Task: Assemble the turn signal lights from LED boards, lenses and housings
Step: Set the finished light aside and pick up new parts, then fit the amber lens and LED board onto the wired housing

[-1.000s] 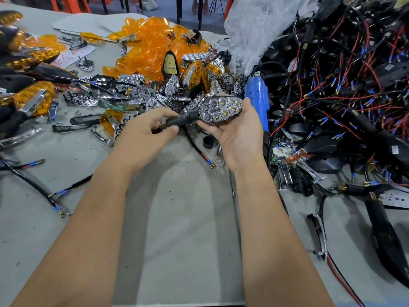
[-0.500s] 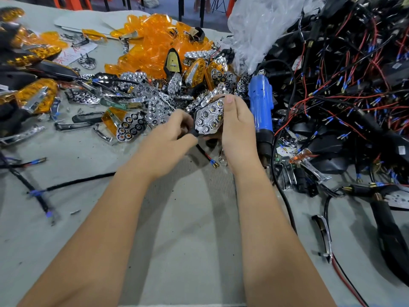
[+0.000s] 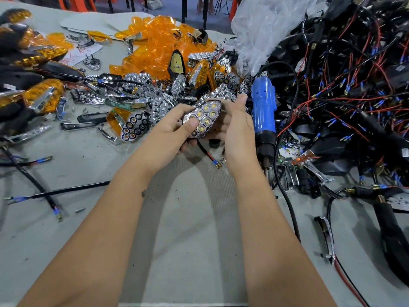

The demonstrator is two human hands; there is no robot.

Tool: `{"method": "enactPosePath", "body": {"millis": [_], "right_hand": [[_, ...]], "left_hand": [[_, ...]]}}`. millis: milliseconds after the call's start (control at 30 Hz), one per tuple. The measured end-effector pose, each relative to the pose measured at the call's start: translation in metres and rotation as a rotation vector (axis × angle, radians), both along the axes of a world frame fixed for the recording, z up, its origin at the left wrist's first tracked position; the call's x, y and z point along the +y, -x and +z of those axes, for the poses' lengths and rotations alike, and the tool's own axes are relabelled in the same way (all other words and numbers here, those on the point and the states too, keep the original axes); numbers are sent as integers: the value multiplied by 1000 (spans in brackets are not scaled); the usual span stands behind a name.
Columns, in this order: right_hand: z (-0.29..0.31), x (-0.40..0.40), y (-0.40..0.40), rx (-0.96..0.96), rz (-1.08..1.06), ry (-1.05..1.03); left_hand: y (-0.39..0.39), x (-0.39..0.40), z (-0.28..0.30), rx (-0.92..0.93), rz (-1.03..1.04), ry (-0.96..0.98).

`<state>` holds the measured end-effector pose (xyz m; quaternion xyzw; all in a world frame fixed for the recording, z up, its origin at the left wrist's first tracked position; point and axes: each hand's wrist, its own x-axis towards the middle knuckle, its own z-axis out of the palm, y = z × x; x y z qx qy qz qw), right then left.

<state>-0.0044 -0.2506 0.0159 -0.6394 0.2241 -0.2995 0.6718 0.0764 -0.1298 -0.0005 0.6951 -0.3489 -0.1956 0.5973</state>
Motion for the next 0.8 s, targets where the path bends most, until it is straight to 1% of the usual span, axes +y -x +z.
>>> {"method": "enactPosePath", "body": {"millis": [100, 233, 400, 567, 700, 800], "right_hand": [[-3, -1, 1, -10, 17, 46], [-6, 1, -1, 47, 64, 286], [-8, 1, -3, 84, 50, 315], [-9, 3, -5, 89, 47, 383], [-13, 4, -5, 109, 66, 463], [-15, 8, -4, 152, 22, 517]], "left_hand": [[-2, 1, -1, -39, 16, 5], [-7, 6, -2, -95, 52, -45], [-7, 12, 3, -60, 13, -30], [-12, 14, -1, -87, 34, -121], [-19, 19, 2, -62, 25, -143], [-25, 25, 2, -32, 40, -172]]}}
